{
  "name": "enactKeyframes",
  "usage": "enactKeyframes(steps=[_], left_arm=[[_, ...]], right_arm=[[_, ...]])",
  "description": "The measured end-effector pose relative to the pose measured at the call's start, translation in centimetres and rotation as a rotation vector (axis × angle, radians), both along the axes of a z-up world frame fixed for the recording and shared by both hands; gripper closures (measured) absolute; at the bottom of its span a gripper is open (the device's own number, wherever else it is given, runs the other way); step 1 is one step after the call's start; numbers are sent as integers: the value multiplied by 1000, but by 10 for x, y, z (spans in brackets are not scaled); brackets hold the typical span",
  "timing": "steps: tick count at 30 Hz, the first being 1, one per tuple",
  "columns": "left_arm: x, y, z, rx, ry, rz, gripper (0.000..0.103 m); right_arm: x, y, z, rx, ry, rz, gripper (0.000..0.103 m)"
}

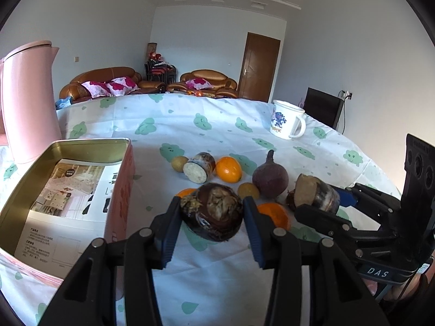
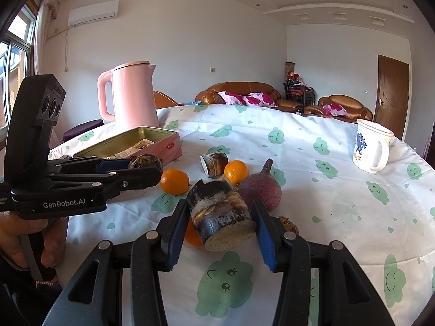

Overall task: Organize fruits
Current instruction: 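Lift both held items and carry them toward the open tin box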

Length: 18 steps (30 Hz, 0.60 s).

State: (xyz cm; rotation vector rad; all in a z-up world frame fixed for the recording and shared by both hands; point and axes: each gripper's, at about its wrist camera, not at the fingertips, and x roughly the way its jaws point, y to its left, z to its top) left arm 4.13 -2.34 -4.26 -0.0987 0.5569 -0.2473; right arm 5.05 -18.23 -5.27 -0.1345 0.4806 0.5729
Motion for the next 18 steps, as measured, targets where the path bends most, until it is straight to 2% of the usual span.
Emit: enactKeyframes(steps=[18], left_arm=[[-15, 0, 7, 24, -92, 34, 57]], right_arm=[[-8, -5, 2, 31, -61, 11, 54]])
